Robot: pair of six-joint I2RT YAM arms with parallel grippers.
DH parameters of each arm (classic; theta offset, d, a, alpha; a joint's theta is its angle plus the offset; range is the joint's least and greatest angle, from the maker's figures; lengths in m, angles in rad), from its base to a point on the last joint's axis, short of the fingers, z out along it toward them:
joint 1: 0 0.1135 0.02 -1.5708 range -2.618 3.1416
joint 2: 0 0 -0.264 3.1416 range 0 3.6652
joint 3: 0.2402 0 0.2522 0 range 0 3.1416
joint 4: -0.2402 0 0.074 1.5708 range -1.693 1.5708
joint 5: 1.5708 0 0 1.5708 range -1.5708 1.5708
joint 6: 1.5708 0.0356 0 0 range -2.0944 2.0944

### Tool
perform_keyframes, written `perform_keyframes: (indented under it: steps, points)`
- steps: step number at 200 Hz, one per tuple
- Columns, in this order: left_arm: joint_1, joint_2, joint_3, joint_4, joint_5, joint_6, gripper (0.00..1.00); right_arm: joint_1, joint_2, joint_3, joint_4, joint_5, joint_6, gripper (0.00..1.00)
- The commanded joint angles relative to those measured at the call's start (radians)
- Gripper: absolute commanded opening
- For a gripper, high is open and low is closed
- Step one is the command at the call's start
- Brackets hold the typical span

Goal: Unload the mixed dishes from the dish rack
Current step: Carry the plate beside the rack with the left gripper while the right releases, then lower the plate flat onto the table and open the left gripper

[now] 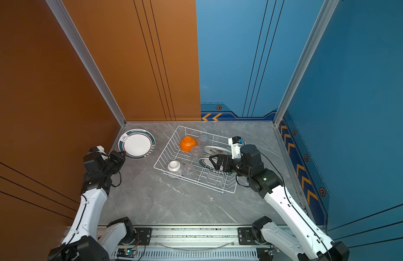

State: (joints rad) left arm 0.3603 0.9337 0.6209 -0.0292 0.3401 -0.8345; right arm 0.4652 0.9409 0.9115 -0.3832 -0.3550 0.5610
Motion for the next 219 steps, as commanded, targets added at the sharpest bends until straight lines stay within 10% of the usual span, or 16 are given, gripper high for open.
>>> perform_keyframes:
  steps: [1,219]
  points:
    - [0.022,-0.043,-0.040,-0.018,-0.006,0.024,0.00,0.012,-0.010,-0.019,-0.061,0.043,-0.042,1.00]
    - [0.051,-0.089,-0.311,-0.001,-0.037,0.019,0.00,0.096,0.070,-0.092,-0.083,0.118,-0.005,1.00]
